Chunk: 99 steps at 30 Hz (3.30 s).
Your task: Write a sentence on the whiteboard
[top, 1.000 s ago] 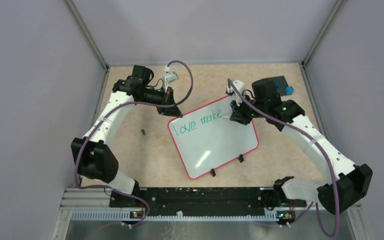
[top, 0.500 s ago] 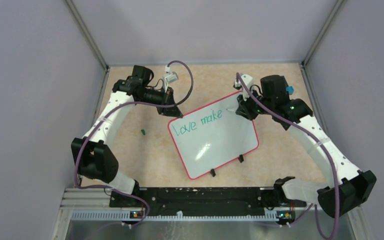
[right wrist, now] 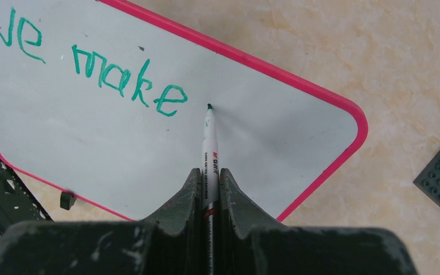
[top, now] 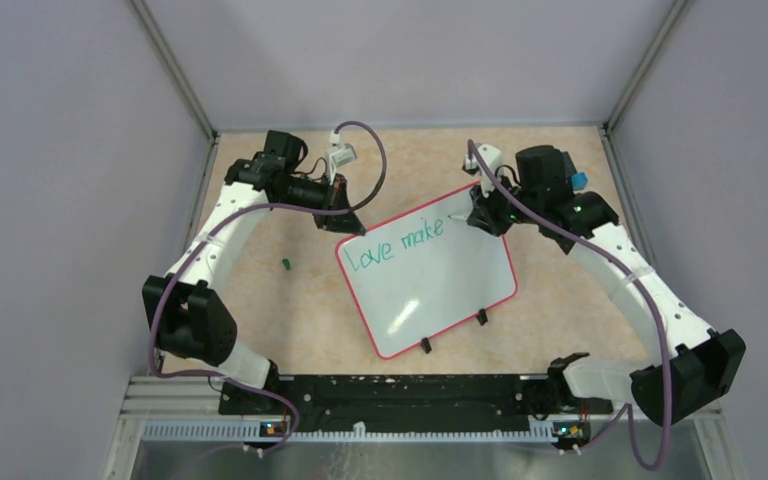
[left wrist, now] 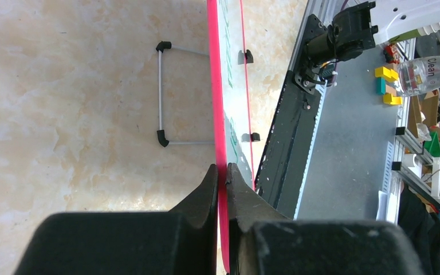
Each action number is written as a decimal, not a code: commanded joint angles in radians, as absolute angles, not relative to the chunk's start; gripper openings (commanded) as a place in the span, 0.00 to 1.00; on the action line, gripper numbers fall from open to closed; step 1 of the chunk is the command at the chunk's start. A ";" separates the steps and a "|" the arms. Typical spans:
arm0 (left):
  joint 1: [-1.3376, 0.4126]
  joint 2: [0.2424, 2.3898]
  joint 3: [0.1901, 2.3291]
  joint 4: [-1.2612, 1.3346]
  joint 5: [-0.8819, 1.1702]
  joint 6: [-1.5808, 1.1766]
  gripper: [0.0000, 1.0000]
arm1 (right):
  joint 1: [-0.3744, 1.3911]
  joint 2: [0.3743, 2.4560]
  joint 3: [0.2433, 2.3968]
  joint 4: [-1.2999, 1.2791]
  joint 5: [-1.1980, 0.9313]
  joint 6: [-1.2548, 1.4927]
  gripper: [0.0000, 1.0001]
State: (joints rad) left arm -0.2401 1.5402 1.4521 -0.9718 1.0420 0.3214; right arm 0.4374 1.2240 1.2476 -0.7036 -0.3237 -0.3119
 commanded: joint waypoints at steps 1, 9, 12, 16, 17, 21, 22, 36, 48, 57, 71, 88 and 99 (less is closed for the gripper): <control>-0.261 1.536 1.452 -1.003 1.060 0.345 0.00 | 0.431 1.248 1.309 -0.663 -0.350 -0.305 0.00; -0.261 1.540 1.453 -1.004 1.060 0.346 0.00 | 0.453 1.245 1.282 -0.677 -0.364 -0.312 0.00; -0.261 1.542 1.454 -1.002 1.060 0.345 0.00 | 0.460 1.234 1.256 -0.680 -0.363 -0.317 0.00; -0.261 1.543 1.455 -1.003 1.059 0.345 0.00 | 0.460 1.220 1.232 -0.687 -0.346 -0.323 0.00; -0.261 1.543 1.455 -1.004 1.060 0.345 0.00 | 0.460 1.216 1.227 -0.689 -0.342 -0.326 0.00; -0.260 1.543 1.454 -1.003 1.058 0.345 0.00 | 0.461 1.202 1.214 -0.695 -0.327 -0.334 0.00; -0.260 1.543 1.455 -1.003 1.058 0.344 0.00 | 0.460 1.199 1.211 -0.696 -0.323 -0.336 0.00; -0.261 1.547 1.454 -1.003 1.059 0.345 0.00 | 0.431 1.180 1.169 -0.712 -0.287 -0.357 0.00; -0.261 1.549 1.448 -1.004 1.060 0.347 0.00 | 0.501 1.187 1.178 -0.700 -0.347 -0.320 0.00; -0.261 1.540 1.445 -0.998 1.050 0.342 0.00 | 0.540 1.165 1.235 -0.737 -0.382 -0.328 0.00; -0.261 1.542 1.444 -0.991 1.044 0.331 0.37 | 0.668 1.088 1.114 -0.759 -0.525 -0.332 0.00; -0.262 1.549 1.414 -0.987 1.024 0.331 0.41 | 0.962 1.086 0.981 -0.537 -0.364 -0.355 0.00; -0.264 1.552 1.408 -0.983 1.018 0.326 0.19 | 1.075 1.191 0.975 -0.401 -0.173 -0.342 0.00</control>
State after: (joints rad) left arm -0.2619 1.5475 1.4166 -0.9901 1.0126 0.3168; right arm 1.0489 1.1687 0.9749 -0.4999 -0.2546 -0.3405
